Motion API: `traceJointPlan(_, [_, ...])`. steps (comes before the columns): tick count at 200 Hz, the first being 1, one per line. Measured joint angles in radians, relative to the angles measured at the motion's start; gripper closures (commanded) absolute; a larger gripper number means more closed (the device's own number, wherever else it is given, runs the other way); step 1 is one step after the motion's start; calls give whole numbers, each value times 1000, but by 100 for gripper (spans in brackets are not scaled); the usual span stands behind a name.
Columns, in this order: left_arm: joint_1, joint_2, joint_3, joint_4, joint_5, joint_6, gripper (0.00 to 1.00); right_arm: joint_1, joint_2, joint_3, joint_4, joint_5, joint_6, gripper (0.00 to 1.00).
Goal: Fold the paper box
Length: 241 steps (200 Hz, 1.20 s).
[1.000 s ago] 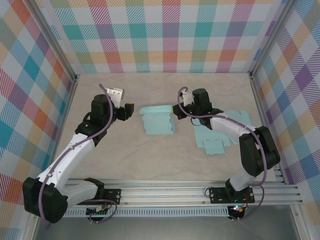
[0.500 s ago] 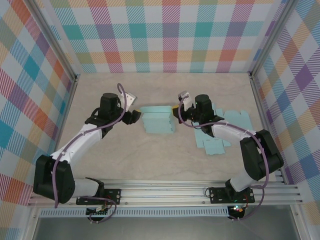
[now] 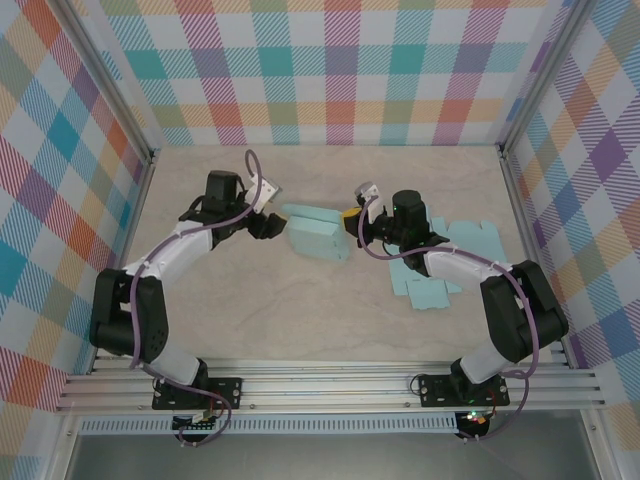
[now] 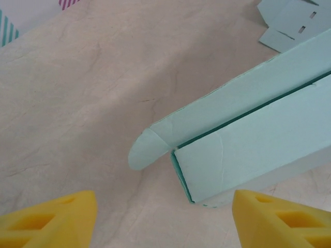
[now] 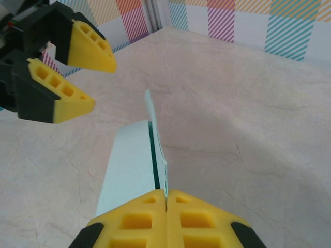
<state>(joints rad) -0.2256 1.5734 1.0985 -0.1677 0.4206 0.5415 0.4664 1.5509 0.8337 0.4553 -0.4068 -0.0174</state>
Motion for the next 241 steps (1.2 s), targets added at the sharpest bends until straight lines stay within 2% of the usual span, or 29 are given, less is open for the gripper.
traceJointPlan(59, [54, 96, 93, -49, 73, 30, 32, 0, 8, 1, 0, -25, -21, 100])
traceJointPlan(91, [95, 168, 217, -165, 197, 96, 32, 0, 12, 6, 0, -29, -29, 100])
traceJointPlan(104, [100, 195, 253, -205, 237, 125, 36, 0, 13, 8, -1, -33, -29, 100])
traceJointPlan(118, [100, 216, 269, -245, 271, 149, 36, 0, 17, 11, 0, -34, -32, 100])
traceJointPlan(161, [100, 264, 283, -311, 289, 175, 37, 0, 28, 19, -1, -45, -41, 100])
traceJointPlan(179, [100, 289, 317, -342, 295, 184, 45, 0, 29, 21, -1, -48, -44, 100])
traceJointPlan(207, [100, 304, 340, -365, 304, 201, 47, 0, 32, 21, 0, -48, -44, 100])
traceJointPlan(241, [98, 309, 346, -399, 305, 211, 76, 0, 40, 26, 0, -51, -44, 100])
